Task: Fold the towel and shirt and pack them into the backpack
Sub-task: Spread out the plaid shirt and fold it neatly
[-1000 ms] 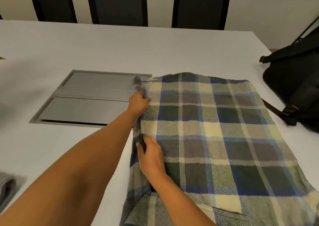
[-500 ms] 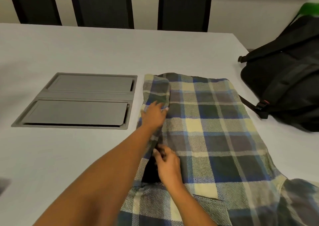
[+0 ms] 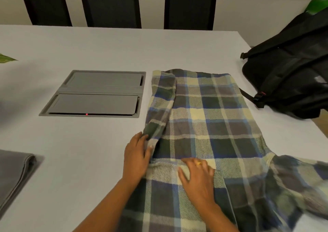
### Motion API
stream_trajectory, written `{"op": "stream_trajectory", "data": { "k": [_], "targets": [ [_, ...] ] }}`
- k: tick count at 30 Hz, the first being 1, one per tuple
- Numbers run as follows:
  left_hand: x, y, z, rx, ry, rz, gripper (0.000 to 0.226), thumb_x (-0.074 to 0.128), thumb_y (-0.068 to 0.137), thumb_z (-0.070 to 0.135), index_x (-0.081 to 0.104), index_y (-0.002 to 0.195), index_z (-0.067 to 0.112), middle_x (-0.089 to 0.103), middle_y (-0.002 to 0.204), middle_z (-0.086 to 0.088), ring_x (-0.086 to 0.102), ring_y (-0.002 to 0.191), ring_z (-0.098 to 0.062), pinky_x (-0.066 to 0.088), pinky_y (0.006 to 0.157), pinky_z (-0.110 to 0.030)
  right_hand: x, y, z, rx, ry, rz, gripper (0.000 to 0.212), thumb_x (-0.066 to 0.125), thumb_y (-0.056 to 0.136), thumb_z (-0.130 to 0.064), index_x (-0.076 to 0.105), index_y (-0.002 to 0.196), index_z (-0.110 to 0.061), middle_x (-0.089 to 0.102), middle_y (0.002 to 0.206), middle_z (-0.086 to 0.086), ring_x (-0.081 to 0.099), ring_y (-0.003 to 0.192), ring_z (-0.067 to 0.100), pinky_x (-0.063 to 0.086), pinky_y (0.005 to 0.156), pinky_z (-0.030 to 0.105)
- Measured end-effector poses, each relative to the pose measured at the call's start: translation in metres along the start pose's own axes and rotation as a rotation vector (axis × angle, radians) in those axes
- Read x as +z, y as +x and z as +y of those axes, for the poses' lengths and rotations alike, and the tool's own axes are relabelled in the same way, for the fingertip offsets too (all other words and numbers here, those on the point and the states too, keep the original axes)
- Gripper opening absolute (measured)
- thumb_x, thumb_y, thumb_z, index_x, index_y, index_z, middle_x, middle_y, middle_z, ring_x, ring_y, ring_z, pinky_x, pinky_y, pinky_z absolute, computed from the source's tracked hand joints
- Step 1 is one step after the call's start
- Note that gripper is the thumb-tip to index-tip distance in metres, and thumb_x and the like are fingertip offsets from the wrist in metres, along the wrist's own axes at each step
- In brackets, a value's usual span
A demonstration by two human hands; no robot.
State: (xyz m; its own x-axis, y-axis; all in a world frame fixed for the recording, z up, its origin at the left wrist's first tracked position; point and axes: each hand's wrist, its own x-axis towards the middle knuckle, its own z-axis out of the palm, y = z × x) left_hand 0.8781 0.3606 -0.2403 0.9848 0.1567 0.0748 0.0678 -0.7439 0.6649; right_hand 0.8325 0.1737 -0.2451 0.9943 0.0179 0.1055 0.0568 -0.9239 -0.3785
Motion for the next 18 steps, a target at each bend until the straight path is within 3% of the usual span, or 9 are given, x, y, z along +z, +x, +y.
{"op": "stream_trajectory", "data": {
  "k": [3, 6, 8, 12, 15, 18],
  "targets": [
    [-0.002, -0.038, 0.0, 0.075, 0.086, -0.027, 0.065, 0.029, 0.088, 0.058, 0.039, 0.14, 0.021, 0.029, 0.151, 0.0, 0.027, 0.139, -0.021, 0.013, 0.114, -0.036, -0.011, -0.021, 0.019, 0.125, -0.025, 0.086, 0.04, 0.05, 0.083, -0.045, 0.065, 0.108, -0.018, 0.063, 0.113, 0.008, 0.059, 0.106, 0.029, 0.049, 0.084, 0.048],
    [0.0, -0.067, -0.004, 0.187, 0.201, -0.114, 0.09, 0.002, 0.078, 0.079, 0.031, 0.144, 0.024, 0.012, 0.152, 0.01, 0.007, 0.142, -0.009, -0.002, 0.114, -0.03, -0.021, -0.042, 0.034, 0.316, 0.161, 0.094, 0.049, 0.067, 0.085, -0.027, 0.052, 0.127, -0.007, 0.046, 0.134, 0.019, 0.045, 0.121, 0.037, 0.047, 0.09, 0.046],
    [0.001, -0.083, -0.005, 0.267, 0.277, -0.18, 0.091, -0.001, 0.076, 0.08, 0.023, 0.146, 0.027, 0.002, 0.151, 0.012, -0.008, 0.139, -0.003, -0.013, 0.114, -0.03, -0.031, -0.054, 0.038, 0.415, 0.283, 0.069, 0.055, 0.065, 0.086, -0.025, 0.044, 0.133, -0.006, 0.044, 0.134, 0.02, 0.045, 0.119, 0.036, 0.047, 0.088, 0.041],
    [-0.001, -0.111, -0.007, 0.409, 0.42, -0.384, 0.096, -0.001, 0.067, 0.09, -0.001, 0.146, 0.036, -0.014, 0.153, 0.011, -0.019, 0.142, -0.013, -0.031, 0.105, -0.037, -0.042, -0.069, 0.043, 0.527, 0.271, -0.01, 0.052, 0.055, 0.091, -0.036, 0.043, 0.135, -0.011, 0.056, 0.123, 0.016, 0.056, 0.108, 0.034, 0.047, 0.079, 0.037],
    [-0.006, -0.122, -0.012, 0.547, 0.466, -0.451, 0.096, 0.02, 0.072, 0.089, 0.007, 0.148, 0.032, 0.005, 0.156, 0.005, -0.006, 0.144, -0.019, -0.016, 0.108, -0.05, -0.048, -0.074, 0.046, 0.522, 0.281, -0.061, 0.046, 0.053, 0.093, -0.033, 0.05, 0.13, -0.007, 0.06, 0.12, 0.019, 0.056, 0.108, 0.034, 0.047, 0.084, 0.037],
    [-0.009, -0.129, -0.012, 0.57, 0.589, -0.496, 0.087, 0.019, 0.081, 0.08, 0.02, 0.148, 0.023, 0.027, 0.152, 0.0, 0.013, 0.141, -0.021, 0.0, 0.106, -0.052, -0.062, -0.074, 0.043, 0.477, 0.3, -0.027, 0.042, 0.052, 0.094, -0.03, 0.052, 0.13, -0.006, 0.059, 0.121, 0.018, 0.054, 0.112, 0.033, 0.045, 0.085, 0.035]
  ]
}}
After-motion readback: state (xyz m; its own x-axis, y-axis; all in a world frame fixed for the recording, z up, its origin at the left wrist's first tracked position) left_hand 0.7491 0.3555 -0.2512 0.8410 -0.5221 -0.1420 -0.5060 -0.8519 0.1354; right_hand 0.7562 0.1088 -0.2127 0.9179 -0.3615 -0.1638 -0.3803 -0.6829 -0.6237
